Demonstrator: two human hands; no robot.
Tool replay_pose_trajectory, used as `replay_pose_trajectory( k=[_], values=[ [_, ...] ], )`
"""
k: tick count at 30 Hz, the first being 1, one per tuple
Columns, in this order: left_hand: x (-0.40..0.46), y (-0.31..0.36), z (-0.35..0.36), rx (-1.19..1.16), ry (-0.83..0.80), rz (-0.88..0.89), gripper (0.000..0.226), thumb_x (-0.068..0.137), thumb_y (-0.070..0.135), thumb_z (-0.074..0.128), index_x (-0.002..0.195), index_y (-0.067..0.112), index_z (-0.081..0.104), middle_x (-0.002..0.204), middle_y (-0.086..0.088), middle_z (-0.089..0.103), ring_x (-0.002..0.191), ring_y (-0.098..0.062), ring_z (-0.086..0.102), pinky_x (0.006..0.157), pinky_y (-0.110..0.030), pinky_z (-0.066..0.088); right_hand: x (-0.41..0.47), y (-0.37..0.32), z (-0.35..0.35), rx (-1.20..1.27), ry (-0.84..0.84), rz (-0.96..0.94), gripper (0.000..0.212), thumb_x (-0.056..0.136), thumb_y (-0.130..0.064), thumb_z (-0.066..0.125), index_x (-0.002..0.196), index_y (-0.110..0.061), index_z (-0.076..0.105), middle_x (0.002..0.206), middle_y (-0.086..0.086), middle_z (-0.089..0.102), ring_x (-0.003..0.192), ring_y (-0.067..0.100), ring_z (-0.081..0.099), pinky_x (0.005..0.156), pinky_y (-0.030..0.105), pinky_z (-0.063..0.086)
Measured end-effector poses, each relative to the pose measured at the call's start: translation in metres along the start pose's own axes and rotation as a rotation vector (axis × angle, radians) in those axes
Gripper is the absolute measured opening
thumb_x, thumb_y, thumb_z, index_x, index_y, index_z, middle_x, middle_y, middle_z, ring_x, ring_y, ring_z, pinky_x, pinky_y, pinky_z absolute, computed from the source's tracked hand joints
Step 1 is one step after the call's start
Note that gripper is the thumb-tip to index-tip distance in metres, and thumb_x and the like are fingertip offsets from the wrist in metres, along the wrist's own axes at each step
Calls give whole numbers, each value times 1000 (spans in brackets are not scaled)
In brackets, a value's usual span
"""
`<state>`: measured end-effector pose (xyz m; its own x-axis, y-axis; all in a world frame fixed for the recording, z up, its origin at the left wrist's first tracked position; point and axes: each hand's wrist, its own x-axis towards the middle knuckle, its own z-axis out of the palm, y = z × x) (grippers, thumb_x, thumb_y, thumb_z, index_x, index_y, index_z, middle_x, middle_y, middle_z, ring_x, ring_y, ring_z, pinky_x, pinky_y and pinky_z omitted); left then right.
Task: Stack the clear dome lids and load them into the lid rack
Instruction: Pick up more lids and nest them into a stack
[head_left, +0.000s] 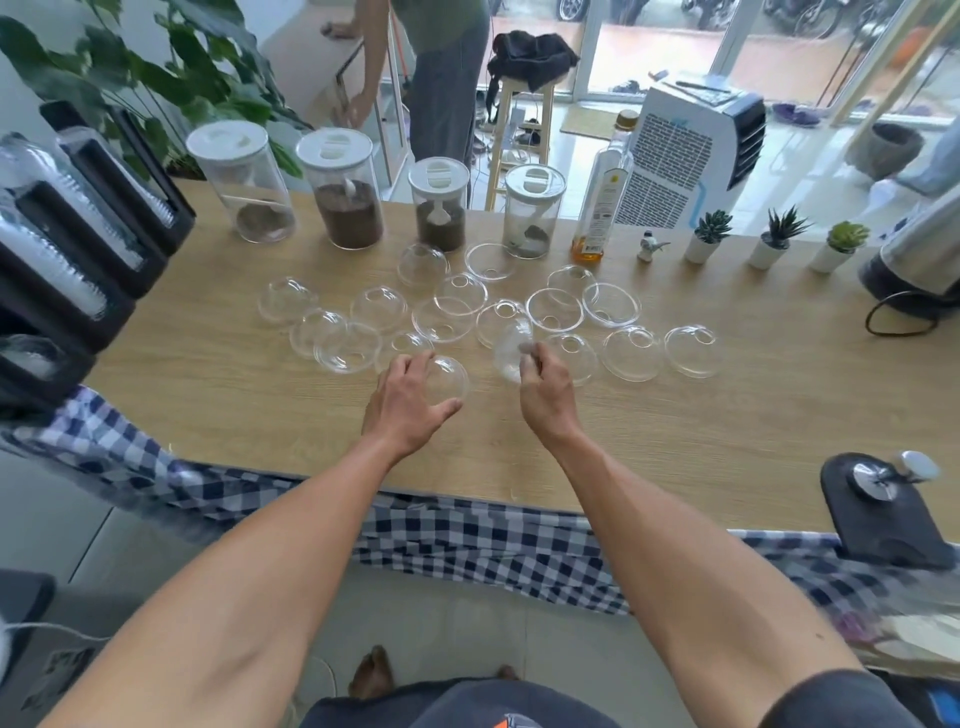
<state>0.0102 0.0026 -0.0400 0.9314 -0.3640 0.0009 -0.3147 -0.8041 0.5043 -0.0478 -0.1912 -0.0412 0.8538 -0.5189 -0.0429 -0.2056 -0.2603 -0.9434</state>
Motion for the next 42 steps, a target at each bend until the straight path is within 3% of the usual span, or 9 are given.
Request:
replay_pose_trajectory(
  k=[3,8,12,17,21,25,30,34,42],
  values=[
    [3,5,-10,-33,55,23,81,81,53,79,148,25,42,133,-6,53,121,-25,55,98,-41,52,4,-2,0,293,23,228,18,104,-6,47,93,-10,62,91,7,61,84,20,54,81,43,52],
    [2,16,-19,-90,117,88,78,83,50,78,147,22,43,136,-6,51,124,-24,53,98,-36,46,-4,2,2,600,-5,486,21,96,13,44,93,-2,58,96,14,62,91,25,62,86,44,59],
    [-1,22,-16,-111,83,111,80,84,51,76,149,22,39,140,-4,50,128,-25,51,103,-41,47,-9,22,11,347,60,505,16,89,4,55,92,-5,68,87,14,70,72,21,64,61,35,54],
    [-3,34,-4,-102,4,149,81,83,49,77,149,22,40,145,-3,49,133,-25,49,110,-42,43,-14,23,16,92,152,424,11,98,-12,59,102,-16,68,104,2,71,99,25,69,92,39,57],
    [-1,41,9,-86,-55,147,81,83,45,78,151,24,38,150,0,45,132,-25,52,107,-43,46,-15,20,6,18,202,401,26,101,-9,53,121,-8,68,111,4,68,101,19,61,86,27,43],
    [8,43,18,-59,-96,110,82,85,44,77,153,26,35,153,0,41,131,-27,52,107,-44,47,-6,23,-11,-175,241,236,24,102,-17,52,121,-12,66,116,7,68,109,27,65,90,38,52],
    [14,42,29,-60,-115,72,83,84,47,77,153,29,34,152,2,42,133,-27,50,108,-46,46,18,25,-33,-544,195,-21,48,99,-22,62,144,-15,49,147,13,45,136,30,40,111,43,44],
    [11,36,37,-89,-132,41,83,83,49,77,152,34,33,149,0,44,134,-25,49,106,-47,48,35,30,-38,-655,87,24,73,97,-32,68,158,-15,30,164,18,27,151,37,25,122,49,32],
    [6,29,41,-176,-128,26,96,79,55,79,156,34,26,152,0,46,136,-25,47,111,-50,43,40,44,-33,-630,85,57,72,94,-33,73,152,-15,34,150,17,46,137,38,43,115,48,38]
  ],
)
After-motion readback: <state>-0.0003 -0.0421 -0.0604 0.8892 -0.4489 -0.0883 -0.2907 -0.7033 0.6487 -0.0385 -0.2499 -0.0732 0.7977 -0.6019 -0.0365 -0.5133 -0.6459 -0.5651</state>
